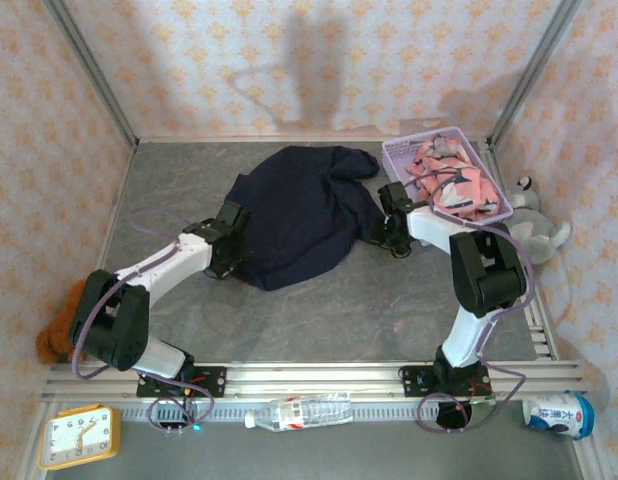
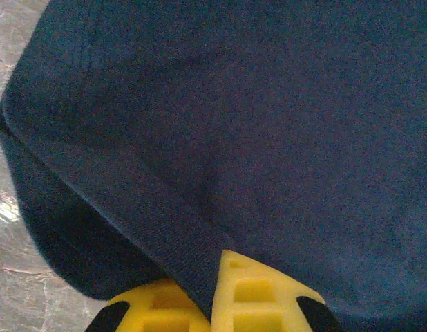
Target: Fold and stack the mixed laundry pile
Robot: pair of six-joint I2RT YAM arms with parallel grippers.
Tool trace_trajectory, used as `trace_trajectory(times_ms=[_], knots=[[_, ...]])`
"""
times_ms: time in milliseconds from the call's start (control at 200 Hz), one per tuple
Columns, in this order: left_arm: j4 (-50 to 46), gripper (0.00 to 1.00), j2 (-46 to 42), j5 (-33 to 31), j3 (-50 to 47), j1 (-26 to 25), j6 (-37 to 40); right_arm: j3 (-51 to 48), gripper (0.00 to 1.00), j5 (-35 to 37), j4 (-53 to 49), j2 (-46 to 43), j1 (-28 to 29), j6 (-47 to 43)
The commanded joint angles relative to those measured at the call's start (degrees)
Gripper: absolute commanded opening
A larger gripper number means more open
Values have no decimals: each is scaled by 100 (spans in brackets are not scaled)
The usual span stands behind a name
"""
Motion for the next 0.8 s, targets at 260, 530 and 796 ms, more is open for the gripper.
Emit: trace_trajectory(times_ms=[260,530,796], knots=[[-256,0,-212,-321,-148,55,-59,502,44,753,167,317,-5,-204],[-387,0,-242,-431,4,250,108,595,0,920,-145,143,-45,-432],[-679,0,-419,-345,769,731,658,872,0,827,-727,-924,-191,-625]])
